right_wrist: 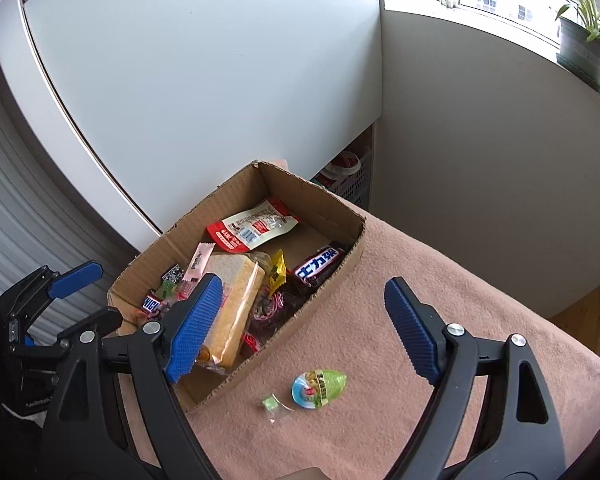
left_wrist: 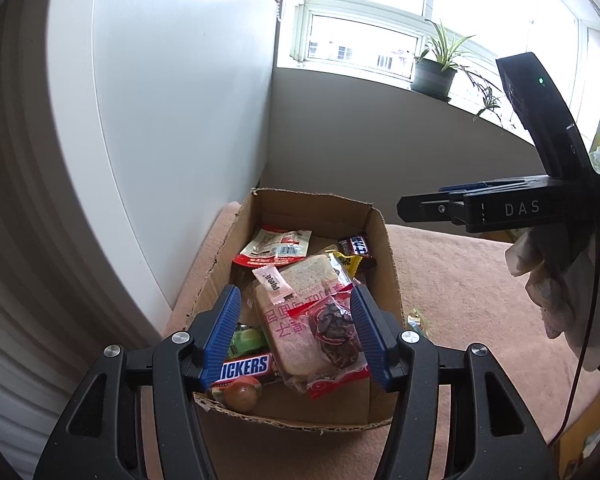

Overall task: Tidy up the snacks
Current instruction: 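Carry the green candy and red-white pouch over the box and open both tools, then move both tools back toward the jelly cup and small green candy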

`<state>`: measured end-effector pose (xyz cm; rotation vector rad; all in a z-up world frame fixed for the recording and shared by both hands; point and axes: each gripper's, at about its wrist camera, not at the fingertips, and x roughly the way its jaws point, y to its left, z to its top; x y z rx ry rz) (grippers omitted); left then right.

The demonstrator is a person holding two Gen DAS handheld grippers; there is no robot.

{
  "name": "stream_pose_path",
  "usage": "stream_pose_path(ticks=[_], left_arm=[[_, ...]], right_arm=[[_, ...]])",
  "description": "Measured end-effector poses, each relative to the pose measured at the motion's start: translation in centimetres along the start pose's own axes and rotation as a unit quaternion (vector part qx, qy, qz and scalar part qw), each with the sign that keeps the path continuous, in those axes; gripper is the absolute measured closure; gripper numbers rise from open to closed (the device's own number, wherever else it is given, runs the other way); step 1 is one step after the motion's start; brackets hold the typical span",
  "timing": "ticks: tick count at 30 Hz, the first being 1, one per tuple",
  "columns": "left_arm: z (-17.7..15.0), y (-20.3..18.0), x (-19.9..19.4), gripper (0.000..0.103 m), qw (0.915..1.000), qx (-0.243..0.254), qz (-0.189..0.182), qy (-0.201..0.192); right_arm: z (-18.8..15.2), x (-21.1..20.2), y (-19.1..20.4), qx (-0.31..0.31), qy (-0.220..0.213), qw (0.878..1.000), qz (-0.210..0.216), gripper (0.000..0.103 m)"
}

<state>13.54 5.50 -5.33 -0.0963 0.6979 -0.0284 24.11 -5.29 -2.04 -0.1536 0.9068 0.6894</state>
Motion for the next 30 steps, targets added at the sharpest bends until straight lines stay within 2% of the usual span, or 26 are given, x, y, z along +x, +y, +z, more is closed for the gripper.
stream_pose_path(ticks=[11,16,23,26,30], left_arm=[[-2.4,-3.4,-3.2,0.047,0.9996,-0.010,-0.020,-0.018],[-4.6,-6.6,-3.7,0.047,0.9993,-0.015,-0.033,-0.009],[-7.1,-10.9,-1.8,0.047,0.9989,-0.010,-0.036,0.028],[-7.7,-12.0,-0.4,0.047,0.9985,-0.009,-0.031,0.044],[-8.1,-12.6,1.6,0.047,0.9980,-0.021,-0.019,0.056]], right_arm=[[-5.2,-0.2,-3.6,0.000,0.031,0.999,0.014,0.017],[-6.4,1.4,-4.6,0.004,0.049,0.997,0.052,0.017],[-7.7,4.5,-4.3,-0.006,0.071,0.994,0.087,0.018],[-8.0,5.5,-4.2,-0.013,0.078,0.992,0.096,0.022],[-8.4,7.0,-4.6,-0.018,0.085,0.991,0.102,0.022]])
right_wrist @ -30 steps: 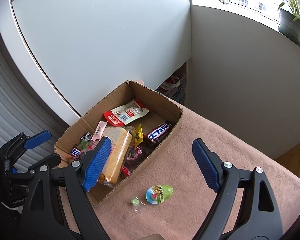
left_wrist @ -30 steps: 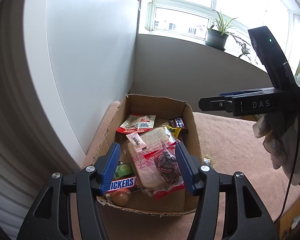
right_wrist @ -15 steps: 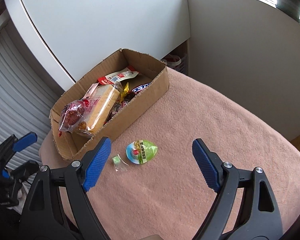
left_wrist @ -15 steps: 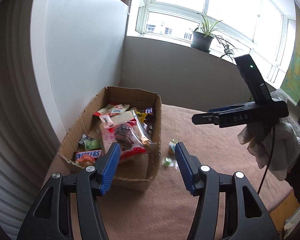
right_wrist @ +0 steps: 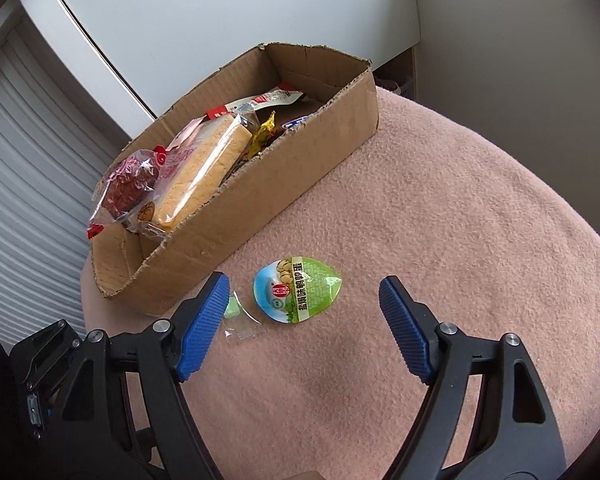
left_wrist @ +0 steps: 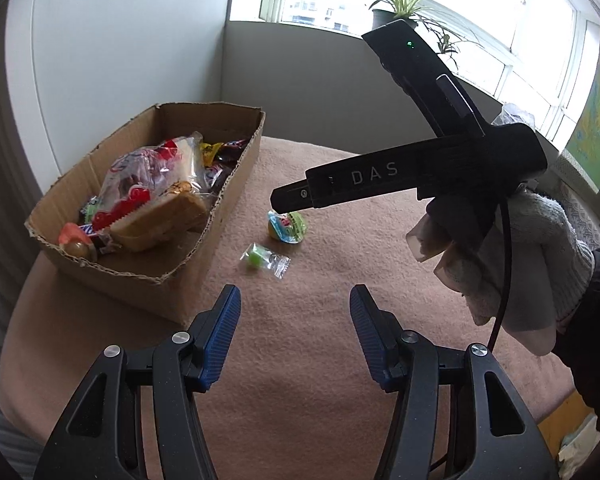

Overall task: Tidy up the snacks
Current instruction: 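Move both tools back toward the jelly cup and small green candy, then grasp the green-blue jelly cup with the right tool while the left tool reaches the small green candy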

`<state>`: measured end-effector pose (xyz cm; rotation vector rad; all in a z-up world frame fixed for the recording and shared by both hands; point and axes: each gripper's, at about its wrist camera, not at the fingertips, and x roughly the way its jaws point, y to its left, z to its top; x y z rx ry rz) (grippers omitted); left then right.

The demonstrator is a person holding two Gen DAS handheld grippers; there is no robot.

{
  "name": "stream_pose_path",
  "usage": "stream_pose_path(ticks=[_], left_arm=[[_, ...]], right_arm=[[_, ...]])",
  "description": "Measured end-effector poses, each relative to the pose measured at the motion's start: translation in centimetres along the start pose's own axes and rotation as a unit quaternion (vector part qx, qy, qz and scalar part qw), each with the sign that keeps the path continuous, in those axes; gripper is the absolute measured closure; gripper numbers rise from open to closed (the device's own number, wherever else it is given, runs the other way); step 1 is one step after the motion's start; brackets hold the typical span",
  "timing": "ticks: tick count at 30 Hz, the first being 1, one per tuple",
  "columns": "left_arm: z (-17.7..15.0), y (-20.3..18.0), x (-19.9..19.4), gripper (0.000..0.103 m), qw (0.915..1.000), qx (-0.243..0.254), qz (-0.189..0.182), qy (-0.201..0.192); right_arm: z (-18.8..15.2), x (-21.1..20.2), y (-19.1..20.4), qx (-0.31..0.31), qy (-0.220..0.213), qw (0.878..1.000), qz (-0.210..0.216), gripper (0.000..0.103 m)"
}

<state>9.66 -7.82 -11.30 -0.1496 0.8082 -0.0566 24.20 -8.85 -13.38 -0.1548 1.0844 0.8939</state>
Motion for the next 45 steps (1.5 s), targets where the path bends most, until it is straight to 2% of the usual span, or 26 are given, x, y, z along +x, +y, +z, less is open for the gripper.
stream_pose_path(ticks=[10,21,26,29,35,40,45], left_arm=[[0.8,-0.2,3.4,0.049,0.9990,-0.014,0.039,0.014],[1.1,0.4,4.6,0.049,0.9984,-0.021,0.048,0.018],[0.9,1.0,4.9,0.053,0.9982,-0.025,0.049,0.023],[0.9,1.2,5.3,0.056,0.9981,-0.024,0.052,0.025],[1.4,1.2,6.7,0.056,0.9980,-0.023,0.049,0.033],[1.5,0.6,7.4,0.056,0.9973,-0.013,0.062,0.036],[1.6,0.6,7.5,0.056,0.9976,-0.015,0.052,0.043]], right_arm=[[-0.2,1.8,-0.5,-0.015,-0.002,1.000,0.021,0.022],[0.1,2.2,0.2,-0.031,-0.006,0.999,0.019,0.023],[0.0,2.5,0.7,-0.058,0.000,0.998,-0.006,0.041],[-0.2,2.3,0.3,-0.059,0.002,0.998,-0.003,0.046],[-0.8,1.7,-0.4,-0.074,0.006,0.997,-0.003,0.048],[-1.1,1.2,-0.8,-0.069,0.005,0.998,-0.004,0.048],[-1.2,0.9,-1.1,-0.061,0.009,0.998,0.007,0.054]])
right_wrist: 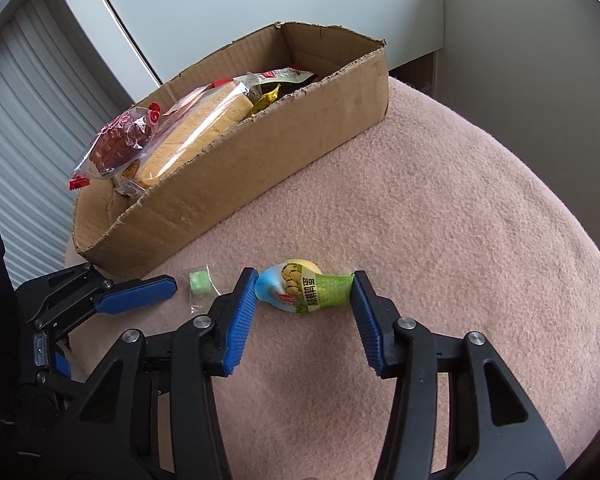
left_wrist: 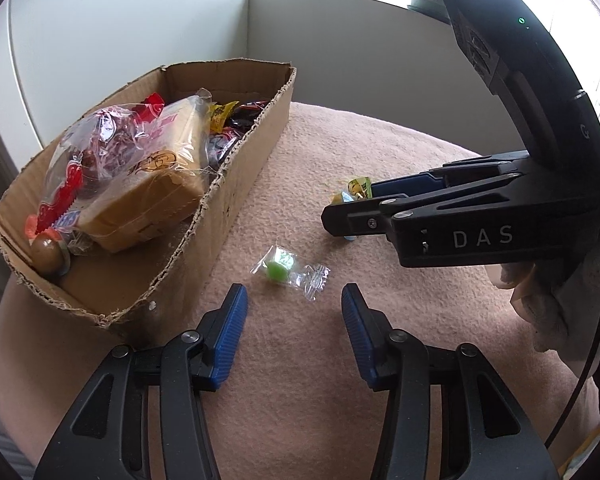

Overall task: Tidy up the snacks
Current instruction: 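Grasp the green-blue jelly cup with the right tool while the left tool reaches the small green candy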

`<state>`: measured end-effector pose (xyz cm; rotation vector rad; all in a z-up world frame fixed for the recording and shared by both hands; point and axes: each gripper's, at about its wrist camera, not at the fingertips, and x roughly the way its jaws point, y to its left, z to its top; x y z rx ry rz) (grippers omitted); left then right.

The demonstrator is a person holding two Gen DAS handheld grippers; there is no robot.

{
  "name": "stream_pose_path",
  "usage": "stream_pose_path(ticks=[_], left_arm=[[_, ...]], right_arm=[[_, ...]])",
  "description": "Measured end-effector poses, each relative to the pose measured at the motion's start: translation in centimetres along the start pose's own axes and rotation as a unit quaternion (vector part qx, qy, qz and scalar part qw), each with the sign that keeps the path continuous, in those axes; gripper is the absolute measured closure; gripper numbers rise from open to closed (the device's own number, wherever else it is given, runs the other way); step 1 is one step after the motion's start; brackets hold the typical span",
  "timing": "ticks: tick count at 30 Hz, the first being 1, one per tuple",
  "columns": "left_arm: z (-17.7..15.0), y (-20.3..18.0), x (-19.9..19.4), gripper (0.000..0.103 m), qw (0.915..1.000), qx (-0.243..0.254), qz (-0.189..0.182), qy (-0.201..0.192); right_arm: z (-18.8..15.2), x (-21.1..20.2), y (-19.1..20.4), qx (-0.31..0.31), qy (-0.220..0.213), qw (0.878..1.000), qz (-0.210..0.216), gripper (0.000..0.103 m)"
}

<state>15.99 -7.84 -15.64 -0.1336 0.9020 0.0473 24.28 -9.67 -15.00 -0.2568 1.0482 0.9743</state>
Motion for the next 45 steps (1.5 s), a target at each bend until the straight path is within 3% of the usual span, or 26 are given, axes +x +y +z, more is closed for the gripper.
stream_pose_path(ticks=[5,8,14,25,32,38,42,45], left_arm=[[0.2,-0.6,-0.5,0.056,0.9998,0.005,-0.019,-0.004],[0.5,-1.4,-0.1,0.056,0.9998,0.019,0.003,-0.008],[1.0,-1.8,1.6,0.056,0.9998,0.015,0.014,0.008],[2.6,-1.8,3.4,0.056,0.9994,0.021,-0.016,0.024],[4.7,-2.7,5.2,0.056,0.9990,0.035,-0.008,0.026],[6.0,-3.2,6.3,0.056,0.9990,0.038,-0.004,0.024],[6.4,-3.2,6.8,0.058,0.9989,0.038,-0.010,0.024],[6.4,-3.1,6.5,0.067,0.9988,0.040,-0.013,0.024]], right_arm=[[-0.3,-0.4,-0.1,0.001,0.002,1.000,0.000,0.054],[-0.6,-0.7,-0.3,0.002,0.003,1.000,-0.003,0.054],[-1.2,-1.6,-2.0,0.016,0.001,1.000,-0.008,0.054],[-2.9,-3.7,-4.1,0.037,-0.015,0.999,-0.021,0.055],[-4.5,-5.5,-6.6,0.061,-0.037,0.996,-0.051,0.055],[-5.6,-6.0,-7.5,0.074,-0.050,0.995,-0.050,0.054],[-5.8,-6.1,-7.6,0.077,-0.057,0.994,-0.046,0.054],[-5.7,-6.0,-7.5,0.077,-0.059,0.994,-0.046,0.055]])
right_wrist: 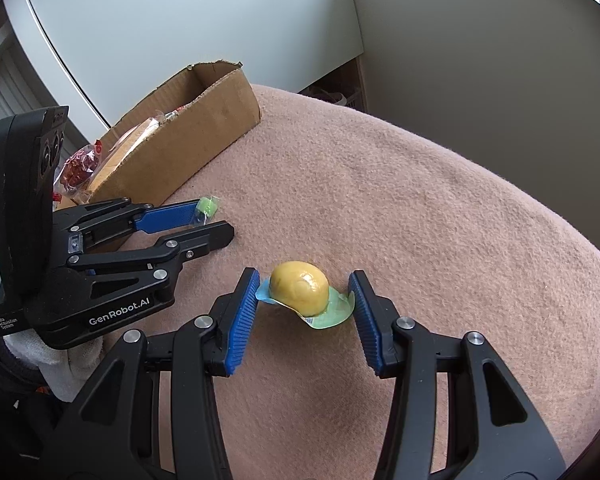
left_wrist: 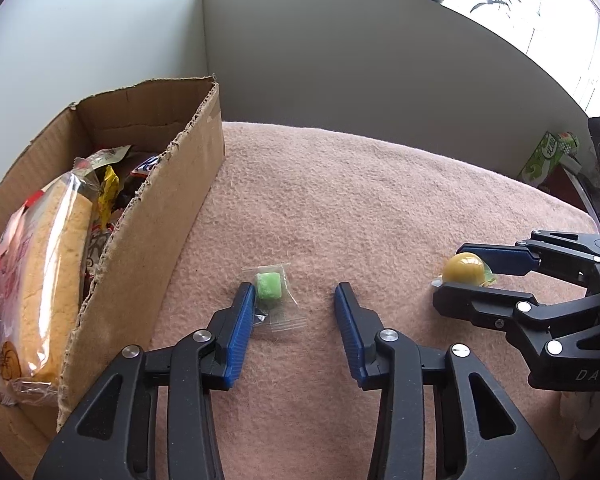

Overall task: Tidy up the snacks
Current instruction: 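Grasp the green-blue jelly cup with the right tool while the left tool reaches the small green candy, then carry the jelly cup and small green candy over the box and open both tools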

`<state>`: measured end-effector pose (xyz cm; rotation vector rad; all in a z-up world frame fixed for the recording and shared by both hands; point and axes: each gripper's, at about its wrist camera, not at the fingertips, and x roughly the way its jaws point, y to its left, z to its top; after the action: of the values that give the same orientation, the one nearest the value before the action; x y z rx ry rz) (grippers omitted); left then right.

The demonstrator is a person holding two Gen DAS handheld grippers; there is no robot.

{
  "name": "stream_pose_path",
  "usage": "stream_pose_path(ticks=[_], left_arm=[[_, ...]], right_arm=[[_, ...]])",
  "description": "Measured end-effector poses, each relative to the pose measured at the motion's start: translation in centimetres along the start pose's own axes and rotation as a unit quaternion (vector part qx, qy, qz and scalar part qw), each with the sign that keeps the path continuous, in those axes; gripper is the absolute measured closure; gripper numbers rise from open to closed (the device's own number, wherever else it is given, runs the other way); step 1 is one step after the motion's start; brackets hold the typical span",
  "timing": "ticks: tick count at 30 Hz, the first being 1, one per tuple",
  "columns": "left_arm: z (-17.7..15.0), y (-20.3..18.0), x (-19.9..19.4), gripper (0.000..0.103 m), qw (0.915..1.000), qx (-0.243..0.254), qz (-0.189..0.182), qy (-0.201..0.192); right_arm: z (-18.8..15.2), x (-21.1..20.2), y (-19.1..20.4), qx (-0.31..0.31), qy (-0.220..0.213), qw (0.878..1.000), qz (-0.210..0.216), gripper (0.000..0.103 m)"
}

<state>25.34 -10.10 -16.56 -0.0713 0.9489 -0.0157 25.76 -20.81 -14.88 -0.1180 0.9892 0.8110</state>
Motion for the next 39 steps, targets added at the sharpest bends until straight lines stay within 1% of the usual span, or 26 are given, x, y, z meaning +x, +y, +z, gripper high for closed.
stream_pose_path(ticks=[2,3,5,12,14,20,24,32,35,39], left_arm=[[0.2,-0.3,0.1,0.078,1.0000,0.007,-0.001,0.000],[0.3,-0.5,0.1,0.079,0.9999,0.012,0.002,0.000],[0.6,-0.5,0.4,0.080,0.9998,0.019,0.006,-0.001],[0.4,-0.2,0.0,0.080,0.9999,0.015,0.002,-0.006],[-0.5,-0.4,-0.8,0.080,0.9998,0.017,0.001,-0.009],[-1.2,-0.7,-3.1,0.080,0.9994,0.027,-0.012,-0.017],[-1.5,-0.5,-5.2,0.080,0.9987,0.031,-0.027,-0.031],[-2.0,1.5,-10.5,0.080,0.9963,0.026,-0.054,-0.062],[-2.4,3.0,-12.0,0.080,0.9955,0.022,-0.059,-0.071],[-3.0,5.3,-14.0,0.080,0.9947,0.014,-0.055,-0.086]], right_arm=[[0.1,0.1,0.1,0.001,-0.002,1.000,0.001,0.054],[-0.1,-0.1,0.0,0.003,-0.003,1.000,0.001,0.055],[-0.2,-0.2,-0.1,0.005,-0.004,1.000,0.002,0.055],[-0.3,-0.4,-0.1,0.011,-0.004,1.000,0.002,0.056],[-0.3,-0.5,-0.1,0.015,-0.004,1.000,0.000,0.056],[-0.6,-1.6,0.5,0.031,-0.004,0.999,-0.008,0.056],[-0.2,-3.2,2.2,0.025,-0.010,0.999,-0.023,0.056],[1.4,-6.5,6.8,0.009,-0.032,0.998,-0.045,0.056],[2.2,-7.1,8.7,0.003,-0.039,0.998,-0.048,0.056],[3.4,-7.4,11.3,-0.006,-0.045,0.998,-0.047,0.056]])
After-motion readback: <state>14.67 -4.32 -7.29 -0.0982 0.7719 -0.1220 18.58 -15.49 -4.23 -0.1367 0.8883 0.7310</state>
